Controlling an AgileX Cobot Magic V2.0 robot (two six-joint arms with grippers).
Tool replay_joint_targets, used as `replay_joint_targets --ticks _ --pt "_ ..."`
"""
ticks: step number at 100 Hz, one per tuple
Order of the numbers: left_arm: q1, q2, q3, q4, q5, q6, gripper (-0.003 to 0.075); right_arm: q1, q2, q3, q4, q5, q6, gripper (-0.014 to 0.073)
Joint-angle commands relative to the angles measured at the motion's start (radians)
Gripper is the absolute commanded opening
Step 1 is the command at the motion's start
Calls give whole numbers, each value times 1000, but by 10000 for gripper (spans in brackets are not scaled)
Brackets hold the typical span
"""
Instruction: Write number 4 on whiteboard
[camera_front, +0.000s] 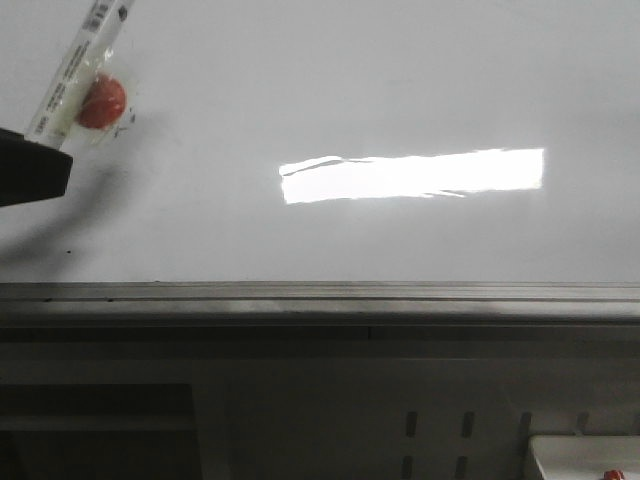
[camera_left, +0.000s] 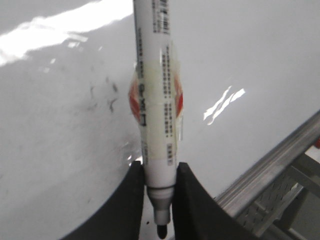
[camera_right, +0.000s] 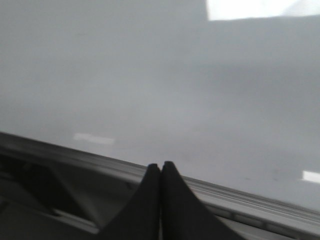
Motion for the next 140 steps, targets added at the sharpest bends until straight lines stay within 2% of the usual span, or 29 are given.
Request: replay_joint_targets --ticks 1,15,28,38,50,57,69,81,115,129,140 --pt "-2 -41 -32 138 -88 1 -20 70 29 -60 78 -56 -56 -64" --pt "-2 -52 -26 289 -119 1 -20 186 120 -123 80 -51 -58 -62" --pt "-2 -52 -9 337 -217 -7 -20 279 254 -193 80 -78 -123 -16" --pt "-2 -52 6 375 -273 -7 -20 342 354 -246 80 -122 -170 111" --pt "-2 -52 10 448 -276 -7 -20 423 461 -314 80 -161 -190 343" --pt "-2 -52 10 459 -276 -7 -20 479 517 -354 80 -160 -190 396" --pt "-2 -52 10 494 -276 -7 -20 584 614 -407 80 -178 -190 395" --pt "-2 -52 10 544 -287 -7 -20 669 701 -447 71 -274 -202 395" --pt "-2 -52 10 553 -287 -7 -20 701 885 -607 71 -266 -204 387" --pt "-2 -52 10 553 -287 -7 -20 701 917 -624 71 -237 -204 278" --pt "-2 -52 10 553 -287 -7 -20 701 922 -624 71 -236 -204 105"
